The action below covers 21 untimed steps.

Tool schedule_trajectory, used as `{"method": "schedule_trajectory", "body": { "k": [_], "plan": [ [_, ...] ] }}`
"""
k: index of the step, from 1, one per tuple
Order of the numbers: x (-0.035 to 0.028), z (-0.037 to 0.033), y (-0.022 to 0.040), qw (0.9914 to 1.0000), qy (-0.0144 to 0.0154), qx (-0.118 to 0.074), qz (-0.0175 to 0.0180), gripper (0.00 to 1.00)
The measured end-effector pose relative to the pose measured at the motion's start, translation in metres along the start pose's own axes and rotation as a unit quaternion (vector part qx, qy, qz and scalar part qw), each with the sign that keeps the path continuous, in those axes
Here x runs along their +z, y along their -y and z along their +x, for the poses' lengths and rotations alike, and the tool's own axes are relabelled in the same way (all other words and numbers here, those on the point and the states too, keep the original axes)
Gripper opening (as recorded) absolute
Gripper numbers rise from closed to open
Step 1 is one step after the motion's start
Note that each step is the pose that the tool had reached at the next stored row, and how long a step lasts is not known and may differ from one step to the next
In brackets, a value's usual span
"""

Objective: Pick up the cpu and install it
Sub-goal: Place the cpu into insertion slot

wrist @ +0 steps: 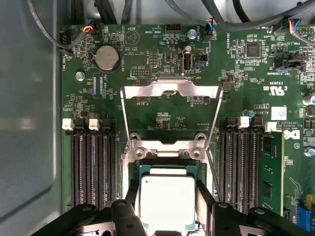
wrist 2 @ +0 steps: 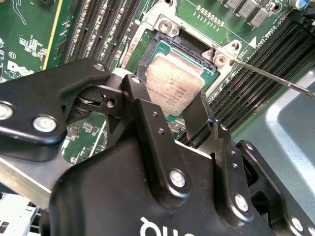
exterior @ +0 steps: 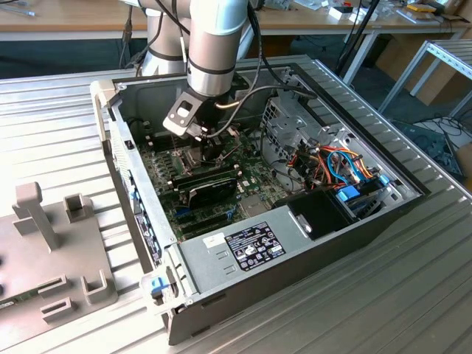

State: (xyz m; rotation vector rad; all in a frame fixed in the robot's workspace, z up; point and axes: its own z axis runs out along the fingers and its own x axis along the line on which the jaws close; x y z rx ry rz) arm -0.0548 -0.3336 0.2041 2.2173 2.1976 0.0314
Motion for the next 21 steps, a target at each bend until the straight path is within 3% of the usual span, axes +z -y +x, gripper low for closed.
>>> {"method": "schedule_trajectory", "body": {
  "k": [21],
  "plan": [
    [0.0018, 0.0000, 0.0005, 0.99988, -0.0005, -0.015, 0.0000, 0.55]
  ]
}}
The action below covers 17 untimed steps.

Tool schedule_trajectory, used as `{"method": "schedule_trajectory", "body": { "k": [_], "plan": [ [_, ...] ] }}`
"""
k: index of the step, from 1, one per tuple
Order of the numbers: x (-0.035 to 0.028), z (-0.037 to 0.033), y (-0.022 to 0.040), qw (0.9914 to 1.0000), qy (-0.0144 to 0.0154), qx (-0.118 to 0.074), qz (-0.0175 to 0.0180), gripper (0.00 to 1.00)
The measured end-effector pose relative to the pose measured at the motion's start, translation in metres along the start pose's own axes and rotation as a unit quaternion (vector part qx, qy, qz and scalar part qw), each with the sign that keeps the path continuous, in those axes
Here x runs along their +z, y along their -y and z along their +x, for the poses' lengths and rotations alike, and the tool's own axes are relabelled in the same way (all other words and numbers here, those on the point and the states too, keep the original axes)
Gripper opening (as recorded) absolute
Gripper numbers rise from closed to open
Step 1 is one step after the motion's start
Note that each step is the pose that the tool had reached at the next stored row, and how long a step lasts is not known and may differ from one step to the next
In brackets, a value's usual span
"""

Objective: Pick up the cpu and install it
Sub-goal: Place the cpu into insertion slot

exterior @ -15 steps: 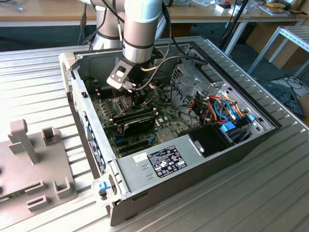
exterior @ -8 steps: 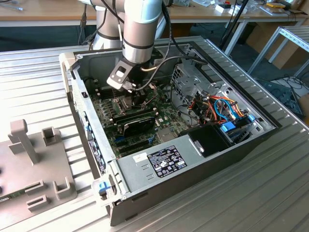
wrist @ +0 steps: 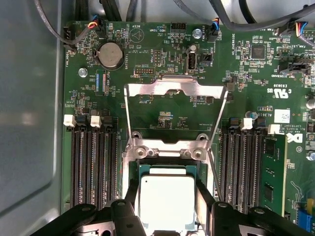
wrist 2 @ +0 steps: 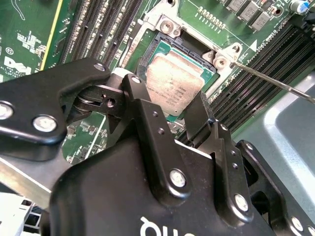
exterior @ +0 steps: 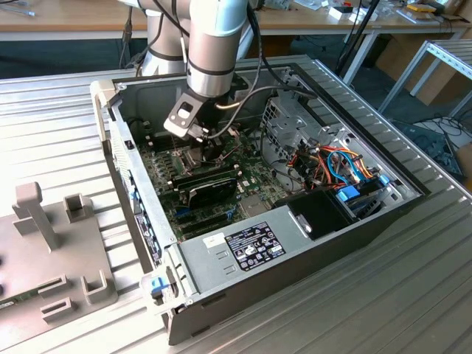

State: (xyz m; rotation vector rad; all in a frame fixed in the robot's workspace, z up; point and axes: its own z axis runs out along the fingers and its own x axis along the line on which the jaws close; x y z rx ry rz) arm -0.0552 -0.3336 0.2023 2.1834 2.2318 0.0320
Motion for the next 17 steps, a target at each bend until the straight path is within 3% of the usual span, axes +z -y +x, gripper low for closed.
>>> {"method": "schedule_trajectory", "body": {
  "k": [17],
  "plan": [
    [0.0036, 0.0000, 0.0001, 1.00000, 0.0001, 0.000, 0.0000, 0.55]
  ]
}}
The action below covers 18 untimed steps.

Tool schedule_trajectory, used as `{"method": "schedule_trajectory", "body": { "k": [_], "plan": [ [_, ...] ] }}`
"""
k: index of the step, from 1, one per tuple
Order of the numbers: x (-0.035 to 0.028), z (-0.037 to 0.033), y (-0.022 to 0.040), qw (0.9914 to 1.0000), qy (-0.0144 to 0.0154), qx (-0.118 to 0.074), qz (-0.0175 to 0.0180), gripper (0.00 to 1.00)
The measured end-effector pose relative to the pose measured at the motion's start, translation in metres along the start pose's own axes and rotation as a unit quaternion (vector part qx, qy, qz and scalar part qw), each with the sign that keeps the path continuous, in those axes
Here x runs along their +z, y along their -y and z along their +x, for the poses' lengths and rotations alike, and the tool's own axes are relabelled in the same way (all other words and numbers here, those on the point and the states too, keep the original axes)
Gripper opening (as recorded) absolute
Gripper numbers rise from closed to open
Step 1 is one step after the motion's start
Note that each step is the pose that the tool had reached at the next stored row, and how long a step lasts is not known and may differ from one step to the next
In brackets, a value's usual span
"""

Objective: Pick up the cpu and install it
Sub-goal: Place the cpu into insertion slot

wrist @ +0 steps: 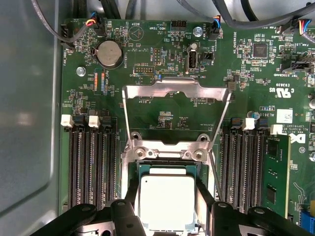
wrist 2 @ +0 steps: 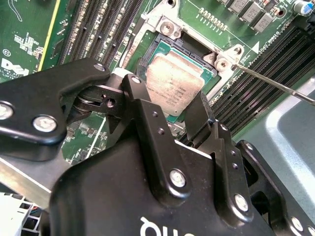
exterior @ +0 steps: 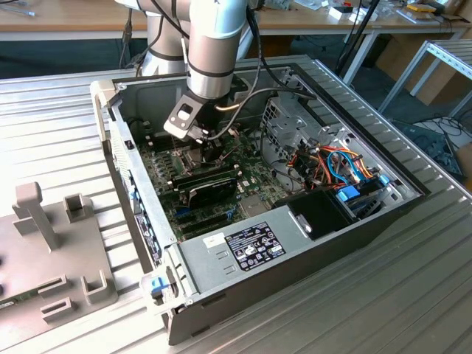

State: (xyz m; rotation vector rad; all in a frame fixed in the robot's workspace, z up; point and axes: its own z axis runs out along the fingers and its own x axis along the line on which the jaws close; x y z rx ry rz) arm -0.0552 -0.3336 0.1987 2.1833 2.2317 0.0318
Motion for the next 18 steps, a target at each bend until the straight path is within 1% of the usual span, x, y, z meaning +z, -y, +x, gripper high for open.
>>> {"method": "schedule_trajectory", "body": {
  "k": [6, 18],
  "plan": [
    [0.0012, 0.0000, 0.0001, 1.00000, 0.0003, 0.000, 0.0000, 0.55],
    [0.0015, 0.0000, 0.0000, 1.00000, 0.0002, 0.000, 0.0000, 0.55]
  ]
}}
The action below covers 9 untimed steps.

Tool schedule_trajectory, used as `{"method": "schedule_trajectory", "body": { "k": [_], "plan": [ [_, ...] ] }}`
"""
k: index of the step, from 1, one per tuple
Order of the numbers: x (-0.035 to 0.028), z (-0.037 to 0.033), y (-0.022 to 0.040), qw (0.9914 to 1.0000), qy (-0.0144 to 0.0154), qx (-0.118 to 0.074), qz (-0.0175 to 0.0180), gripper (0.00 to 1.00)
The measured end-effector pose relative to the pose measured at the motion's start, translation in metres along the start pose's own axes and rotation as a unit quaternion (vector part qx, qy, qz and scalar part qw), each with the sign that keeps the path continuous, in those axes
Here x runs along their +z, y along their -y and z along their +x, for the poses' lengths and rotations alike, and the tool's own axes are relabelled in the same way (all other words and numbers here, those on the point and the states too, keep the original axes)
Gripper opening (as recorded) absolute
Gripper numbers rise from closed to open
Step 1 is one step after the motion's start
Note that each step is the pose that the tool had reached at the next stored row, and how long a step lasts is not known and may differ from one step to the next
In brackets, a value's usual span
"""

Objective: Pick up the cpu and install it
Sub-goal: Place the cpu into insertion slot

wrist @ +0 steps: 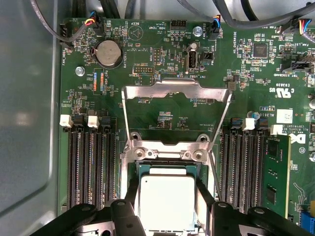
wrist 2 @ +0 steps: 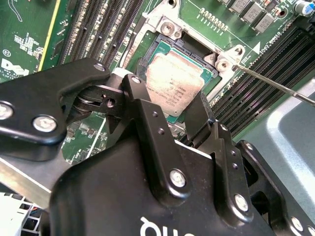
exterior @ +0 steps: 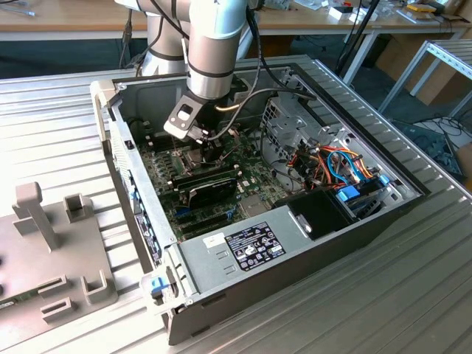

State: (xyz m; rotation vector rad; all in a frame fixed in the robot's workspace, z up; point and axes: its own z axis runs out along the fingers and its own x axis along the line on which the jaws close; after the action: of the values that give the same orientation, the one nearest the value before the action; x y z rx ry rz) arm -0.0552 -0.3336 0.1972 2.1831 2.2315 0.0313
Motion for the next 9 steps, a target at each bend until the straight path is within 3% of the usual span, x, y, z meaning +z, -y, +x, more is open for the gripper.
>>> {"method": "schedule_trajectory", "body": {
  "k": [9],
  "plan": [
    [0.0001, 0.0001, 0.0006, 1.00000, -0.0001, 0.000, -0.0001, 0.55]
  ]
}}
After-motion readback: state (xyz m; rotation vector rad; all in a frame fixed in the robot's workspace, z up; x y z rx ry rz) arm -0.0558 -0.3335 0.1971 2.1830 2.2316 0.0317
